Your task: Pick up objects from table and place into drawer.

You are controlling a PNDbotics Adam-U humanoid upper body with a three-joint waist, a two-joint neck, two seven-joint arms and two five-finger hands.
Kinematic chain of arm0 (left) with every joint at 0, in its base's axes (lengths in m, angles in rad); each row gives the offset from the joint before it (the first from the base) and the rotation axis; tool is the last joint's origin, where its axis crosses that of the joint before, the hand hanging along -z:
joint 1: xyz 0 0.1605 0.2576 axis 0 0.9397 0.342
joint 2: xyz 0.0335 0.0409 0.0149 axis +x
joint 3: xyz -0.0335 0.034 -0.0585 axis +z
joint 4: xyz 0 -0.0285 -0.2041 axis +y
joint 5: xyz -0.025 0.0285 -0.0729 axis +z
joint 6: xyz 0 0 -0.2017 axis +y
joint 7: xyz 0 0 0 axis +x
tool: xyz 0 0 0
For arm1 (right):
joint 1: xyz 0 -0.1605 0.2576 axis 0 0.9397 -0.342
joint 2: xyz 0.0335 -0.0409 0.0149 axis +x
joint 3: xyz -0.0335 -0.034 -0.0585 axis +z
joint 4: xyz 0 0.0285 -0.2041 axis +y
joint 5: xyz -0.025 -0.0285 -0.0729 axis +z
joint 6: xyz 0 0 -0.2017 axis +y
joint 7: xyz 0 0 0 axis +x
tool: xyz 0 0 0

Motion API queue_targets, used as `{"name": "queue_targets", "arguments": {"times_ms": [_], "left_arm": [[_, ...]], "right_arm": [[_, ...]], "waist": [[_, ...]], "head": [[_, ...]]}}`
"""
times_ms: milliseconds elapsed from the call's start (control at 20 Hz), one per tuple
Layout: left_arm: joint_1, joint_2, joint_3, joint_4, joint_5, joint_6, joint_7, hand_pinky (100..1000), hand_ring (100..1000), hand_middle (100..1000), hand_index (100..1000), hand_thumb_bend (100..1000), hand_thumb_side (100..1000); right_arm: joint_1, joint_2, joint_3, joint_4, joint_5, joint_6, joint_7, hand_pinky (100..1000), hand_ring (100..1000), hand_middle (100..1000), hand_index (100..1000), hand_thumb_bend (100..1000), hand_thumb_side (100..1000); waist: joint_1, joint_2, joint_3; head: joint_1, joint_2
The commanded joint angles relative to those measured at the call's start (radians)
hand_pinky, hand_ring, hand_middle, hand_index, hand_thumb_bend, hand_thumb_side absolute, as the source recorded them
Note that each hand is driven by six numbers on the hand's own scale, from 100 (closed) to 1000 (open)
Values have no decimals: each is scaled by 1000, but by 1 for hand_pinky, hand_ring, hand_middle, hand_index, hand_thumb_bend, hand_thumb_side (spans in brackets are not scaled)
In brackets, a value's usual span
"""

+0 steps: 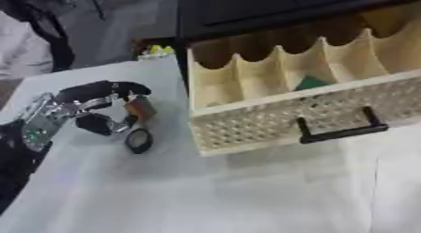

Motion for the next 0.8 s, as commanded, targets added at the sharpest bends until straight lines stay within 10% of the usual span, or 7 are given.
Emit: {"name": "queue_targets", "arguments": {"times_ms": [50,800], "left_arm": [[-11,33,3,-23,7,-208,-231,726,919,919,1000,100,595],[-5,33,20,6,-75,-208,-192,522,740,872,1000,100,617]], "right_arm": [[-16,-12,-11,-16,-12,2,-8,100,285,264,586,1000,698],[-13,-1,-14,-16,-25,-1,-24,100,283,259,573,1000,719]], "waist": [[-8,-19,-2],[-7,-17,-4]], "head": [[5,-15],[7,-19]]}}
